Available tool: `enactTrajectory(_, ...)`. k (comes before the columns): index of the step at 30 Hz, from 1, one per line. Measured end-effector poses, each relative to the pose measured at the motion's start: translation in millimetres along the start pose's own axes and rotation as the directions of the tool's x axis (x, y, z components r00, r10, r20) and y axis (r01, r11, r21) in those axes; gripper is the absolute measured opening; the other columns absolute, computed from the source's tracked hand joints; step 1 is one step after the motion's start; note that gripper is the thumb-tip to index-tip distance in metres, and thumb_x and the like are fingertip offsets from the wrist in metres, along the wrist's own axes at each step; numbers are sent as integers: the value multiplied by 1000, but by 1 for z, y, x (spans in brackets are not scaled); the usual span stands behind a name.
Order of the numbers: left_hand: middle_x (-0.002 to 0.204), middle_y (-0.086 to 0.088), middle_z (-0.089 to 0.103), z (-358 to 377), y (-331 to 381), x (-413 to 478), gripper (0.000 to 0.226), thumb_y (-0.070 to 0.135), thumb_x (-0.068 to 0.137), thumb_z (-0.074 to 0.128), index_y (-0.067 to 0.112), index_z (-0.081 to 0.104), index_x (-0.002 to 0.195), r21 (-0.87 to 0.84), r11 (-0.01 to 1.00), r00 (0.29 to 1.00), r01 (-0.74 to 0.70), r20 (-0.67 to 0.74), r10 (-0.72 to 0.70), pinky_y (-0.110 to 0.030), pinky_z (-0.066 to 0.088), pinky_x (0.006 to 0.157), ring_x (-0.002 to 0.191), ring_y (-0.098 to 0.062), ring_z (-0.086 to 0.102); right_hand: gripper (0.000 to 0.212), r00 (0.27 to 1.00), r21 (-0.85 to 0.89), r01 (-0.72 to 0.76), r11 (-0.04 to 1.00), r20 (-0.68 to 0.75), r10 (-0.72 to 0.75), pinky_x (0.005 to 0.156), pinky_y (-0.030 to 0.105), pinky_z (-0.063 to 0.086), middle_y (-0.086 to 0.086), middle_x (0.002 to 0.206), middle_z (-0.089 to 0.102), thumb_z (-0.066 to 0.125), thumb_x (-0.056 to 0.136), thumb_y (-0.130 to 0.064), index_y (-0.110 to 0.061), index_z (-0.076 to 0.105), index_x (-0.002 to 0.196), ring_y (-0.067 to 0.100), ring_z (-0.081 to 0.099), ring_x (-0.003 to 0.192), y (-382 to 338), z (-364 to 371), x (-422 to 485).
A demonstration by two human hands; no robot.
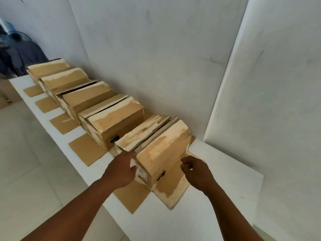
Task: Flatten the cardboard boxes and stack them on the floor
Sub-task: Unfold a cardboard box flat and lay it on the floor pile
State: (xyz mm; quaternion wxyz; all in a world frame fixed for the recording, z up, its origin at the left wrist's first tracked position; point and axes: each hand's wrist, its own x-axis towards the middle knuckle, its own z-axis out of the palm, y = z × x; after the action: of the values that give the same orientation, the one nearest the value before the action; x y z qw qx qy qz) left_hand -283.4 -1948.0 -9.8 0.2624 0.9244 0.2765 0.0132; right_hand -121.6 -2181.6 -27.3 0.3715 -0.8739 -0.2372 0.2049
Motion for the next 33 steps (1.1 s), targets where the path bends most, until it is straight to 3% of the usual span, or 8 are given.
enactTrajectory(5,141,1,48,-23,-20,58,48,24,95,58,23,48,141,27,999,1000,-30,-5,30,-35,43,103,128,-20,49,46,977,-232,198,952,-29,-211,111,41,37,8,150,36,57,97,-34,-27,49,142,28,36,138,-57,40,78)
enactTrajectory(9,139,2,48,-16,-26,95,43,22,94,58,25,53,137,20,997,998,-68,-2,68,-33,46,99,125,-20,51,51,947,-460,302,835,44,-318,117,52,29,16,159,17,48,98,-44,-31,41,147,38,13,148,-83,63,109)
enactTrajectory(14,136,3,51,-5,-26,147,30,24,98,53,33,63,124,57,982,984,-179,-10,180,-30,45,90,123,-19,51,46,955,-556,294,778,128,-269,124,50,8,14,165,4,28,102,-49,-27,58,130,35,-4,152,-93,74,133)
enactTrajectory(18,138,6,51,-2,-20,181,24,29,96,57,34,69,115,81,921,925,-380,34,379,-32,49,94,121,-19,54,44,964,-490,228,841,-6,-265,123,45,17,5,162,18,28,102,-51,-30,63,119,27,7,152,-102,55,126)
enactTrajectory(23,124,7,59,16,16,185,32,28,95,54,30,60,127,-23,657,625,-753,287,726,-30,50,93,110,-13,57,55,944,-370,60,927,-282,-174,111,35,41,-9,153,35,23,96,-63,-31,68,100,14,34,141,-88,24,90)
enactTrajectory(28,119,-14,61,20,35,197,65,60,86,59,6,58,121,304,515,561,-802,680,472,-41,21,118,113,-30,54,41,845,-247,-167,955,-534,9,90,31,52,-12,139,53,42,94,-60,-31,71,94,14,53,124,-63,12,63)
enactTrajectory(30,114,-16,63,16,39,195,70,63,85,59,2,59,121,343,427,524,-837,727,444,-44,12,120,108,-31,57,23,815,-221,-221,950,-577,56,85,22,46,-10,130,59,59,93,-45,-27,72,92,14,58,116,-56,13,57)
enactTrajectory(33,107,-14,65,8,35,194,56,53,86,64,6,63,116,342,337,473,-877,733,489,-47,10,120,103,-29,61,8,833,-282,-278,918,-547,84,84,17,38,-6,119,64,69,90,-30,-24,72,94,15,58,109,-54,15,59)
